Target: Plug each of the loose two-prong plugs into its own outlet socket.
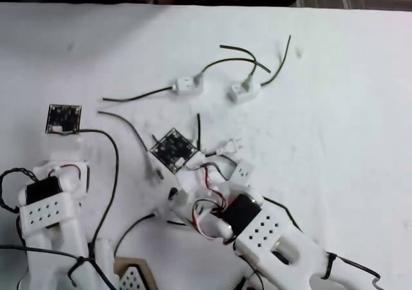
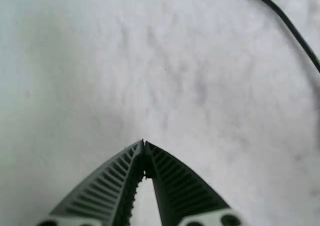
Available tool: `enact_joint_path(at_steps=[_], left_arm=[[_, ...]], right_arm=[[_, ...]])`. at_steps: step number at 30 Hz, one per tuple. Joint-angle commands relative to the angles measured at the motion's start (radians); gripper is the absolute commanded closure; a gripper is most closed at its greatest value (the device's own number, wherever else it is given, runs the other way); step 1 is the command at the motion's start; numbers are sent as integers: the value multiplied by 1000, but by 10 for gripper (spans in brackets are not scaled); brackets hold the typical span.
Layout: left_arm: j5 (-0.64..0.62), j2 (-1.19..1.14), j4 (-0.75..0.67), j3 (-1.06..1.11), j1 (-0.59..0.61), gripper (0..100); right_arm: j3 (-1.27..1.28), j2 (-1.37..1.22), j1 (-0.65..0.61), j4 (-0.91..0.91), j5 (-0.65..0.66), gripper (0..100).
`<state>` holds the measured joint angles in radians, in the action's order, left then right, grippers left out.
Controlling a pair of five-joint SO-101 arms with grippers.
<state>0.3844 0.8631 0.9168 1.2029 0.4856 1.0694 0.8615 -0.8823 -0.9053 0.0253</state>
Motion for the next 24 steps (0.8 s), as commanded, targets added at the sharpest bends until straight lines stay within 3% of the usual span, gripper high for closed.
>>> enact_joint_path(at_steps=[1, 4, 18, 24], left_arm=[[-3, 18, -17, 0, 8, 976], [-5, 18, -17, 0, 8, 976], [-3, 18, -17, 0, 8, 976], [-3, 18, -17, 0, 8, 976]], right_arm=[[20, 22, -21, 73, 2, 946], [84, 22, -36, 125, 3, 974], [120, 19, -54, -48, 60, 981], [95, -147, -90, -7, 51, 981]])
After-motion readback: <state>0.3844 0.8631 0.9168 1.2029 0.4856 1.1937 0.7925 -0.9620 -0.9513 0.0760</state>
